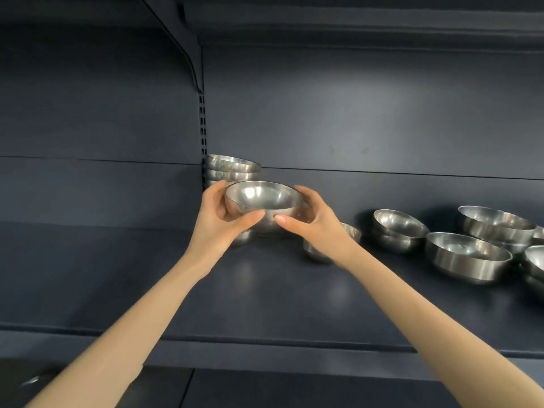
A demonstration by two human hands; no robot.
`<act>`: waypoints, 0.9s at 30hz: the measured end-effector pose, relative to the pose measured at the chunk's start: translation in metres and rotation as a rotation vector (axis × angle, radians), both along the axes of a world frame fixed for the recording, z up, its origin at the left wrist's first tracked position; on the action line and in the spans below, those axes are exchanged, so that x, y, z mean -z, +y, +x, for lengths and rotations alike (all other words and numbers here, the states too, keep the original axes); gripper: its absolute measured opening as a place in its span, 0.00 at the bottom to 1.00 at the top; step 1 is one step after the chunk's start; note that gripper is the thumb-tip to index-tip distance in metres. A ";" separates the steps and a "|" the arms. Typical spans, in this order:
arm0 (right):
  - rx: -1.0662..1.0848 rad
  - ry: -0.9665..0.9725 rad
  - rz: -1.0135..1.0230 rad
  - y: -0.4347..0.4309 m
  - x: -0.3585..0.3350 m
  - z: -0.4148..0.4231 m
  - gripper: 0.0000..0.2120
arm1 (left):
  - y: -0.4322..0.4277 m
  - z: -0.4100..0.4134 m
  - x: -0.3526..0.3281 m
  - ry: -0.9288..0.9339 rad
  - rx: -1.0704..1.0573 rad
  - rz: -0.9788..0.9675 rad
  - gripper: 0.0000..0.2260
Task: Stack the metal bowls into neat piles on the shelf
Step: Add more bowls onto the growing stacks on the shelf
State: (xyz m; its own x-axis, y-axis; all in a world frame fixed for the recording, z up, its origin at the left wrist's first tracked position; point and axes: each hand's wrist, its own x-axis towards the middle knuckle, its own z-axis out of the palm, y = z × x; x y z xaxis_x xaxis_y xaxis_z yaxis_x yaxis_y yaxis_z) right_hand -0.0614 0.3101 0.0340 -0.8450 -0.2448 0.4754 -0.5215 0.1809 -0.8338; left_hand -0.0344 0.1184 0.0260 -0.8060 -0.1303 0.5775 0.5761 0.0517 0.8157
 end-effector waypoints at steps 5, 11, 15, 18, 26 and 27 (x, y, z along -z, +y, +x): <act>-0.030 0.028 -0.098 -0.019 -0.015 -0.010 0.29 | -0.020 -0.007 -0.023 0.026 -0.032 -0.048 0.42; -0.004 0.068 -0.156 -0.046 -0.055 -0.032 0.38 | -0.040 -0.030 -0.078 0.050 -0.020 -0.141 0.43; 0.077 0.061 -0.161 -0.062 -0.086 -0.062 0.33 | -0.057 -0.065 -0.110 0.036 -0.040 -0.260 0.23; 0.110 0.029 -0.144 -0.074 -0.097 -0.084 0.31 | -0.067 -0.093 -0.116 -0.001 -0.011 -0.258 0.15; 0.164 -0.066 -0.074 -0.096 -0.078 -0.124 0.40 | -0.090 -0.145 -0.098 -0.099 0.075 -0.285 0.33; 0.168 -0.072 -0.072 -0.098 -0.075 -0.126 0.40 | -0.092 -0.146 -0.096 -0.110 0.071 -0.289 0.34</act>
